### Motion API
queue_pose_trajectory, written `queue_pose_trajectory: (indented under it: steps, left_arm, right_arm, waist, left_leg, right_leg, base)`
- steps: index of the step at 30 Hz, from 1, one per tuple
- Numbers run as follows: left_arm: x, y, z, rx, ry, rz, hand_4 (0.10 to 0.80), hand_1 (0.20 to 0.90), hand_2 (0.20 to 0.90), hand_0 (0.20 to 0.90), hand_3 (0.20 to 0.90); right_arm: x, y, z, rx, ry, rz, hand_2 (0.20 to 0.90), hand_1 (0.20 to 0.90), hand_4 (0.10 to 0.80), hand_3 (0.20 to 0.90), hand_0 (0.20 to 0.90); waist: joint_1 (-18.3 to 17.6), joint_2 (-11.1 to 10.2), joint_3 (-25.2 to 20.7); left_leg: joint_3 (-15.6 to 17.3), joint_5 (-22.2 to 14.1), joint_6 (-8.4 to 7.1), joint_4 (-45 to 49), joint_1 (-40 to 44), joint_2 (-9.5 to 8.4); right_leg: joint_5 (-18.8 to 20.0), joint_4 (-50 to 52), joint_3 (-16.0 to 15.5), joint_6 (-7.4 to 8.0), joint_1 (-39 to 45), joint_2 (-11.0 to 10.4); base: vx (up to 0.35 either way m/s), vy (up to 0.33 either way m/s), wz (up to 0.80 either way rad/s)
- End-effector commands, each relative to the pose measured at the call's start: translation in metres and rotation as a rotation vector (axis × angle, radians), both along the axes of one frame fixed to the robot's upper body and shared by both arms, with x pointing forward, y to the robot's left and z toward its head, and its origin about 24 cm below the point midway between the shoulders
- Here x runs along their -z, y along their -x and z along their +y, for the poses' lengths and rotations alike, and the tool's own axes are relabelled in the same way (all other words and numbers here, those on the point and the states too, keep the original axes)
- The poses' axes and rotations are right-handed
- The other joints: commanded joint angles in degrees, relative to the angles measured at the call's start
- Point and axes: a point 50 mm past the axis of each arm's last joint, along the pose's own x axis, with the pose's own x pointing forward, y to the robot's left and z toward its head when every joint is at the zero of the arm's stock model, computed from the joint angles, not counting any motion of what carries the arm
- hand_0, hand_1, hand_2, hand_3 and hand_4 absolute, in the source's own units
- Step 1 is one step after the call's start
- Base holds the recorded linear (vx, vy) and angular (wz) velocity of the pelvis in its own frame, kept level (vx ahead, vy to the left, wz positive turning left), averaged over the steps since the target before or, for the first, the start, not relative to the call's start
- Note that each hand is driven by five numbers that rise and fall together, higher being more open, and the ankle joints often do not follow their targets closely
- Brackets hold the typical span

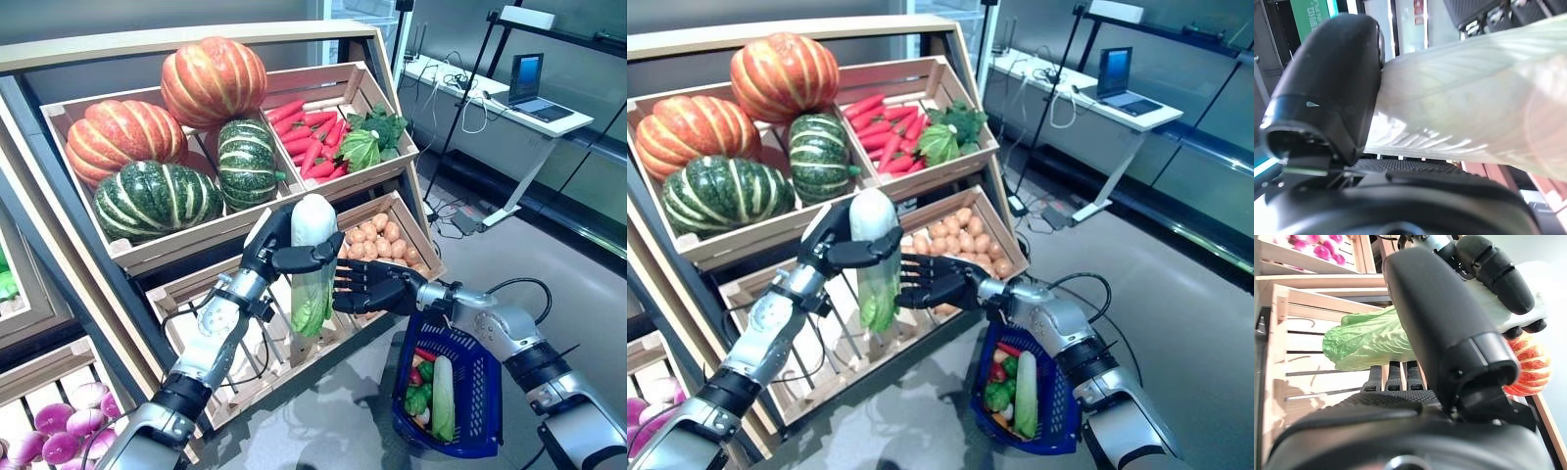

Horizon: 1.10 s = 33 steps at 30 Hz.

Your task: Put vegetables into the basket

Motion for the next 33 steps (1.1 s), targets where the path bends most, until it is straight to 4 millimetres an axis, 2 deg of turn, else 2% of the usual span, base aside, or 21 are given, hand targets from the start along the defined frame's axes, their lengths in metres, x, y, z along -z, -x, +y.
queue_pose_trajectory:
  steps: [1,8,16,21,28,29,30,33]
  left_arm:
    - [-0.035,-0.009,-0.045,0.215,0.162,-0.141,0.400,0.300,0.300,0.300,0.300]
    - [-0.029,-0.004,-0.060,0.301,0.293,-0.072,0.400,0.300,0.300,0.300,0.300]
    - [-0.037,-0.001,-0.076,0.325,0.426,-0.081,0.400,0.300,0.300,0.300,0.300]
    - [-0.046,0.000,-0.091,0.348,0.463,-0.086,0.400,0.300,0.300,0.300,0.300]
    - [-0.050,0.002,-0.102,0.389,0.478,-0.071,0.400,0.300,0.300,0.300,0.300]
    - [-0.050,0.003,-0.102,0.397,0.479,-0.072,0.400,0.300,0.300,0.300,0.300]
    - [-0.051,0.003,-0.102,0.401,0.479,-0.073,0.400,0.300,0.300,0.300,0.300]
    - [-0.051,0.004,-0.101,0.412,0.481,-0.072,0.400,0.300,0.300,0.300,0.300]
  right_arm:
    - [-0.047,-0.011,0.046,-0.173,-0.288,-0.072,0.900,0.900,0.800,0.900,0.900]
    - [-0.047,-0.019,0.052,-0.114,-0.298,-0.058,0.900,0.900,0.800,0.900,0.900]
    - [-0.044,-0.042,0.041,0.136,-0.071,-0.160,0.900,0.900,0.800,0.900,0.900]
    - [-0.034,-0.049,0.043,0.210,0.005,-0.152,0.900,0.900,0.800,0.900,0.900]
    - [-0.013,-0.047,0.054,0.184,-0.008,-0.055,0.900,0.900,0.800,0.900,0.900]
    - [-0.012,-0.046,0.056,0.179,-0.043,-0.027,0.747,0.747,0.698,0.747,0.747]
    - [-0.011,-0.045,0.056,0.183,-0.058,-0.021,0.300,0.300,0.400,0.300,0.300]
    - [-0.004,-0.043,0.053,0.202,-0.086,-0.001,0.300,0.300,0.400,0.300,0.300]
  waist:
    - [0.94,0.40,-5.37]
    - [1.10,0.48,-5.89]
    - [1.03,0.43,-5.61]
    - [1.23,0.59,-5.09]
    - [1.97,0.88,-5.14]
    - [2.09,0.94,-5.17]
    - [2.18,0.96,-5.18]
    - [2.32,1.03,-5.43]
  left_leg:
    - [0.71,-9.65,2.65,0.36,2.32,-2.39]
    - [0.50,-9.95,2.80,0.36,2.51,-2.42]
    - [0.41,-9.97,2.95,0.36,2.45,-2.53]
    - [0.15,-10.12,3.11,0.36,2.63,-2.64]
    - [-0.32,-10.37,3.12,0.36,2.93,-2.62]
    - [-0.38,-10.36,3.08,0.36,2.96,-2.61]
    - [-0.46,-10.35,3.06,0.36,2.97,-2.61]
    - [-0.73,-10.47,3.05,0.36,3.15,-2.63]
  right_leg:
    - [-3.75,0.13,0.06,-4.59,0.08,2.95]
    - [-3.78,0.13,0.22,-4.67,0.14,3.02]
    - [-3.52,0.13,1.02,-4.87,-0.10,3.10]
    - [-3.47,0.13,1.27,-4.95,0.01,3.09]
    - [-3.80,0.13,1.09,-5.05,0.44,2.91]
    - [-3.81,0.13,0.94,-5.04,0.48,2.86]
    - [-3.83,0.13,0.90,-5.03,0.53,2.85]
    - [-3.94,0.13,0.77,-5.01,0.78,2.85]
  base:
    - [0.000,0.000,0.00]
    - [-0.001,-0.002,0.01]
    - [-0.001,-0.001,0.01]
    - [0.000,0.000,0.00]
    - [0.014,0.006,0.04]
    - [0.027,0.010,0.06]
    - [0.030,0.007,0.03]
    - [0.039,0.005,0.01]
